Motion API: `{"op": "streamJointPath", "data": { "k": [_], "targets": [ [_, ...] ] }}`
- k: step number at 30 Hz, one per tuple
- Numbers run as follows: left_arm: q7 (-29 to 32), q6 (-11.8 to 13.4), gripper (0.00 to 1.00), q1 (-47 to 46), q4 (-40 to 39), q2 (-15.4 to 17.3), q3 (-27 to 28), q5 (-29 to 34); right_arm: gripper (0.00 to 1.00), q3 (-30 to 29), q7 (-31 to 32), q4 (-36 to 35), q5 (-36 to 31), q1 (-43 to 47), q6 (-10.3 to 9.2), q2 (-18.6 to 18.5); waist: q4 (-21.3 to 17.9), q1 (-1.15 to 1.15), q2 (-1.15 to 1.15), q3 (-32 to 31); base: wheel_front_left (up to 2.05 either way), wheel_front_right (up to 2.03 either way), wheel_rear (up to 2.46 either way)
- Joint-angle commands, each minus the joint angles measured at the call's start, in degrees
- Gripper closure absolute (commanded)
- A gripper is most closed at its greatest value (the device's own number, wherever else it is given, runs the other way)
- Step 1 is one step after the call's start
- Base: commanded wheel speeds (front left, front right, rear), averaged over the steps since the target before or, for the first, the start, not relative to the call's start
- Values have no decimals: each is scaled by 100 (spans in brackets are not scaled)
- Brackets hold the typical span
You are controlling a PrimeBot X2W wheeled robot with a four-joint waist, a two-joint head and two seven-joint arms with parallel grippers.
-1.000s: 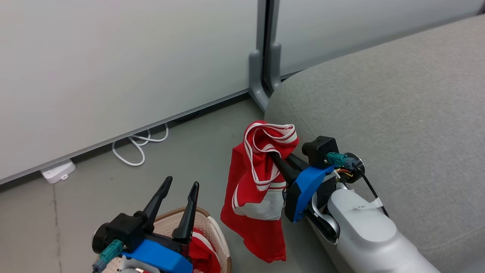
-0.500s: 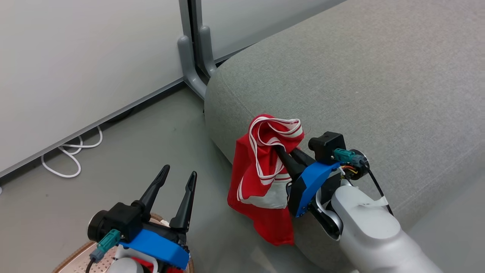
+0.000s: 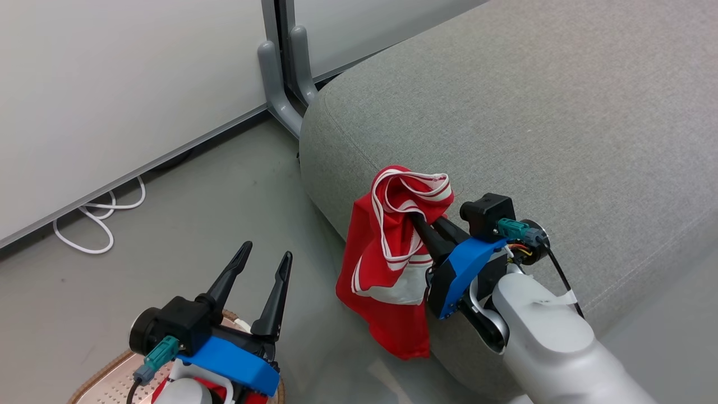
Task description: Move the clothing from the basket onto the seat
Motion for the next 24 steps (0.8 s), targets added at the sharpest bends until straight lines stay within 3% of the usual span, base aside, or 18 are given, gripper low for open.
{"op": "streamJointPath", "data": {
  "k": [1,7,11,18,24],
  "targets": [
    [-15,-10,0,-46,-8,35,35,0,100,-21,-34,-17,0,-40,1,-3,17,0,0,24,0,0,0],
    [-15,-10,0,-260,-78,141,-27,74,100,-525,-14,49,312,-507,1,-2,115,0,0,408,0,0,0],
    [-15,-10,0,-598,-133,276,-227,139,100,-1235,-74,374,94,-1221,1,-73,267,0,0,859,0,0,0],
    [15,-10,0,-1249,-329,623,-593,237,100,-2419,-166,802,-554,-2520,1,-943,619,0,0,1820,0,0,0],
    [114,-10,0,-1766,-681,841,-847,310,100,-3540,-199,1012,-876,-3105,1,-1687,946,0,0,2596,0,0,0]
  ]
}}
